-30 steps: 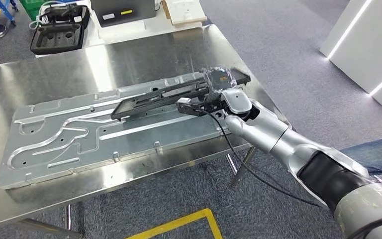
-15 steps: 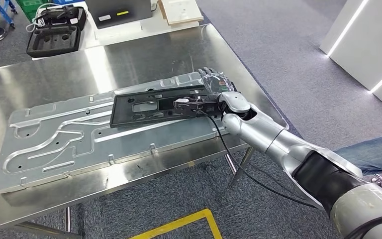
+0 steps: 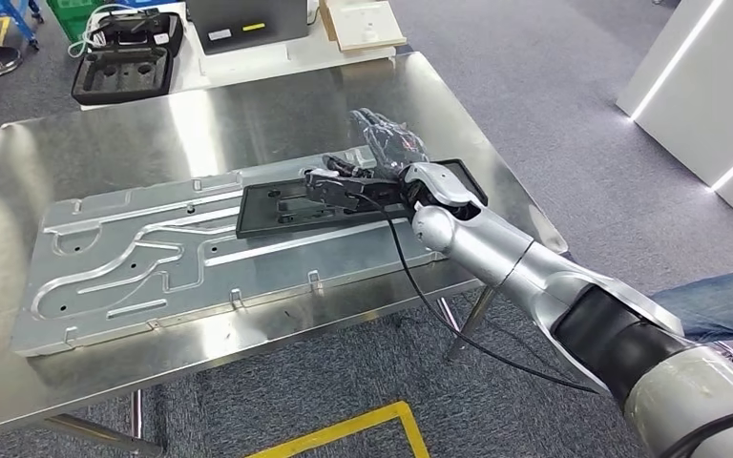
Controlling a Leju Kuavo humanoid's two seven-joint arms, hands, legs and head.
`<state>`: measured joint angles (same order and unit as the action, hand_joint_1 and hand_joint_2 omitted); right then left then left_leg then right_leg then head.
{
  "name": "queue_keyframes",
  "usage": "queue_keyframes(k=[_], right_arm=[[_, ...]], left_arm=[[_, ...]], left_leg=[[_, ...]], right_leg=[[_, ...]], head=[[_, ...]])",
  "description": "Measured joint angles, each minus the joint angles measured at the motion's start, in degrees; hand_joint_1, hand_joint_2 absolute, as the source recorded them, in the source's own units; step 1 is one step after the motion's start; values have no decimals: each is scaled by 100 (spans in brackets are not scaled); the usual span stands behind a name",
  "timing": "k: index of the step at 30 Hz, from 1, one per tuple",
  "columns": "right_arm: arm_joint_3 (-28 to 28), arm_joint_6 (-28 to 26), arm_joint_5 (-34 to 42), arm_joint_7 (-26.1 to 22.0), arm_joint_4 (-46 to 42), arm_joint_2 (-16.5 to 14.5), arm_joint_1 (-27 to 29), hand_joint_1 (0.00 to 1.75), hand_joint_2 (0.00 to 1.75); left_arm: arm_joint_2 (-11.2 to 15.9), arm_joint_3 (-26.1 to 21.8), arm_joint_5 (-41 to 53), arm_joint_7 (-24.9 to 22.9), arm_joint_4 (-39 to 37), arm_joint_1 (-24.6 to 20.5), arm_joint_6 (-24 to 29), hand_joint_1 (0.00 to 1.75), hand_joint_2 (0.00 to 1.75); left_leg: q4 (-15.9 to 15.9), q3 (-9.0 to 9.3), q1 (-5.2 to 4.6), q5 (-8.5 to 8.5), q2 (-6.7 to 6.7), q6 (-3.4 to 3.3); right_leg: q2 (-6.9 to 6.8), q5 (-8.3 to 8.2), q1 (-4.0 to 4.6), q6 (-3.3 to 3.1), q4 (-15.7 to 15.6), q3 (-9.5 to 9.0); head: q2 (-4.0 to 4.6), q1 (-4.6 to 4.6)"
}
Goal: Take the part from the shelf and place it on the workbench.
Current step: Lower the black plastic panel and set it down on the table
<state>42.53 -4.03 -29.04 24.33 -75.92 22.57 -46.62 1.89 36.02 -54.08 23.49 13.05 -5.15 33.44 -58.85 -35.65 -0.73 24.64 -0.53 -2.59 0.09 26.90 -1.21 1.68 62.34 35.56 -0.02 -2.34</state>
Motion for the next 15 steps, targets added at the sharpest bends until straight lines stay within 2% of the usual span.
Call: queue_keyframes(k=[1,4,5,7,9,10,11,12,15], right_arm=[[0,-4,2,-1,-25,-8,-14,0,0],[0,-80,124,-100,-88,-35,-23,0,0],[0,-133,220,-165,-122,-48,-25,0,0],[-1,-285,481,-281,-255,-71,-33,0,0],[-4,-469,748,-337,-433,-80,-35,0,0],[-9,-569,861,-348,-520,-80,-32,0,0],[-18,-678,952,-352,-606,-80,-26,0,0],[-32,-789,1012,-354,-693,-80,-18,0,0],[-155,-1200,949,-308,-1025,-62,54,0,0]], left_arm=[[-1,0,-3,-1,0,0,4,0,0],[-1,-1,-20,-15,0,9,19,0,0],[-2,-1,-32,-22,0,13,25,0,0],[-3,-1,-59,-34,0,9,49,0,0],[-2,0,-89,-41,0,3,86,0,0],[-1,0,-108,-47,0,6,108,0,0],[-2,0,-126,-56,0,13,131,0,0],[-2,0,-144,-65,0,19,150,0,0],[-2,0,-180,-97,0,8,201,0,0]], left_leg=[[-40,-26,-9,10,-2,28],[-83,-79,-19,5,-4,104],[-126,-104,-17,54,0,134],[-517,-258,12,360,10,220],[-1227,-505,59,766,18,306],[-1500,-586,79,879,20,330],[-1595,-584,91,895,21,340],[-1478,-478,99,812,21,337],[-397,177,84,423,14,269]], right_leg=[[5,-28,7,-24,-149,-70],[13,-63,11,-112,-187,-63],[9,-85,-3,-139,-199,-57],[-4,-125,-35,-189,-222,-39],[-14,-147,-41,-207,-217,-7],[-16,-155,-41,-206,-210,11],[-17,-164,-42,-202,-201,30],[-15,-173,-43,-195,-193,46],[-17,-209,-36,-147,-190,69]], head=[[0,1],[0,1],[0,3],[0,7],[0,8],[0,8],[0,8],[0,9],[0,8]])
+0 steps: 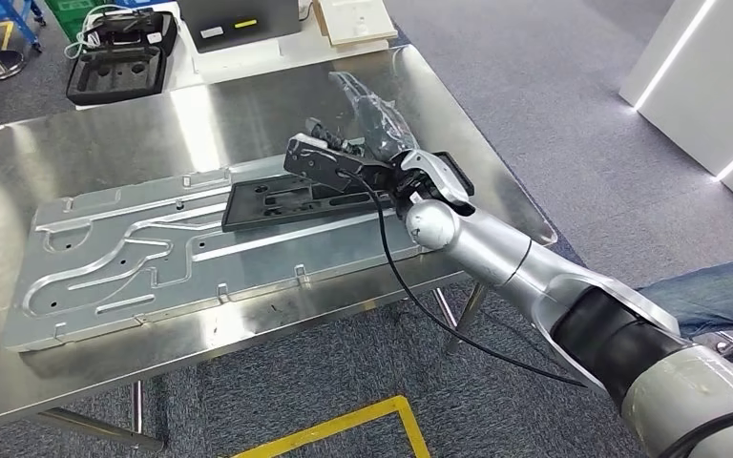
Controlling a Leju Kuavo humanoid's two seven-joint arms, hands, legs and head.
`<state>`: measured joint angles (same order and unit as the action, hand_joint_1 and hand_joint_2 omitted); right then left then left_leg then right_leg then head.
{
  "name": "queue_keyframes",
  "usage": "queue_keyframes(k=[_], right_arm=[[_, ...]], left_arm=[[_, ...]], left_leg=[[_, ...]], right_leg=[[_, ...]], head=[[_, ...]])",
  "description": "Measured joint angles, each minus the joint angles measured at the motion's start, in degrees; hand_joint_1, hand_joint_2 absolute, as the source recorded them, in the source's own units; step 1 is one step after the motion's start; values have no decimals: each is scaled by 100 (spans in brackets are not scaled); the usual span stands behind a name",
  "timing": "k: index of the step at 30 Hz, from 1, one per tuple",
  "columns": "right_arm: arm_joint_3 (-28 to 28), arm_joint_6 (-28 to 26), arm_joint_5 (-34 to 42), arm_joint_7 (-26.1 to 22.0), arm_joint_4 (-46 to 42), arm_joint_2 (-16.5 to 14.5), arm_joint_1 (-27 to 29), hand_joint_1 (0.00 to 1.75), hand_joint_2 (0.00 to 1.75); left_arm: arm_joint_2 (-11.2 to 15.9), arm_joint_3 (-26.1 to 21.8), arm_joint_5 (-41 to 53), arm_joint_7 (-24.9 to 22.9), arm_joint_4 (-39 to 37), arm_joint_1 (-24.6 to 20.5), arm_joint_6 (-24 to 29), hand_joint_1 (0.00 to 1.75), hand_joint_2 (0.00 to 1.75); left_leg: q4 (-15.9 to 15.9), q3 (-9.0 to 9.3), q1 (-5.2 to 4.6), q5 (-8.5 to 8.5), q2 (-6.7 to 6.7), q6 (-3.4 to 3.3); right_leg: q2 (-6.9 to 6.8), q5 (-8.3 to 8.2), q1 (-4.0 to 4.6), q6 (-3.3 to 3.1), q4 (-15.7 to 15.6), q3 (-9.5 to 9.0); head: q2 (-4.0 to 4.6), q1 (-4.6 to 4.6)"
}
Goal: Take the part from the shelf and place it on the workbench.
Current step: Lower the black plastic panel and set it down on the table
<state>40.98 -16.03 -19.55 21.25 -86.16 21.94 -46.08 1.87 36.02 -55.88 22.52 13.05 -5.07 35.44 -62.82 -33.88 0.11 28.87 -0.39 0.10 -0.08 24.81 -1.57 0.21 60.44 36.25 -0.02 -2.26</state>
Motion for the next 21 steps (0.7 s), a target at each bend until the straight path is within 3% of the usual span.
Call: queue_keyframes(k=[2,5,7,9,10,11,12,13,15,16,19,21], right_arm=[[-141,-365,-126,43,-248,28,97,0,0],[-343,-885,-131,18,-622,86,365,0,0],[-499,-1188,29,-80,-859,125,572,0,0],[-687,-1429,287,-213,-1083,169,783,0,0],[-780,-1509,411,-271,-1188,196,898,0,0],[-863,-1556,512,-316,-1284,227,1015,0,0],[-941,-1585,588,-348,-1378,261,1122,0,0],[-1012,-1612,648,-372,-1467,291,1217,0,0],[-1166,-1706,768,-419,-1664,346,1384,0,0],[-1240,-1776,839,-443,-1760,370,1469,0,0],[-1462,-2007,1106,-530,-1993,434,1730,0,0],[-1601,-2095,1301,-591,-2115,464,1896,0,0]], left_arm=[[1,0,-25,-16,0,-6,23,0,0],[-1,0,-68,-16,0,8,37,0,0],[-5,0,-86,5,0,12,38,0,0],[-8,0,-103,32,0,8,38,0,0],[-8,0,-117,39,0,9,37,0,0],[-8,0,-129,44,0,10,37,0,0],[-8,0,-140,42,0,10,36,0,0],[-8,0,-146,37,0,10,36,0,0],[-8,0,-160,22,0,5,37,0,0],[-8,0,-168,17,0,5,38,0,0],[-4,0,-181,8,-1,10,41,0,0],[0,-1,-185,4,-3,19,46,0,0]], left_leg=[[364,194,-37,-68,-8,-53],[453,180,-38,-181,11,-152],[533,137,-21,-290,40,-241],[532,44,-39,-360,52,-301],[520,-9,-49,-389,53,-316],[504,-64,-58,-417,52,-323],[481,-122,-64,-442,51,-323],[447,-184,-66,-464,51,-318],[353,-305,-73,-494,48,-293],[318,-344,-79,-510,45,-270],[295,-385,-93,-591,34,-184],[203,-451,-83,-474,25,-115]], right_leg=[[-6,-45,7,68,-24,10],[-3,-70,9,180,-58,27],[3,229,16,209,221,149],[9,727,31,209,901,368],[10,894,40,211,1219,443],[10,952,44,213,1386,441],[9,903,45,214,1344,339],[7,778,45,213,1092,134],[3,586,60,192,355,-360],[5,534,73,173,104,-515],[12,474,90,88,-50,-547],[1,392,61,20,-82,-493]], head=[[0,-1],[0,-2],[0,-8],[0,-13],[0,-13],[0,-13],[0,-12],[0,-12],[0,-10],[0,-12],[0,-14],[0,-13]])
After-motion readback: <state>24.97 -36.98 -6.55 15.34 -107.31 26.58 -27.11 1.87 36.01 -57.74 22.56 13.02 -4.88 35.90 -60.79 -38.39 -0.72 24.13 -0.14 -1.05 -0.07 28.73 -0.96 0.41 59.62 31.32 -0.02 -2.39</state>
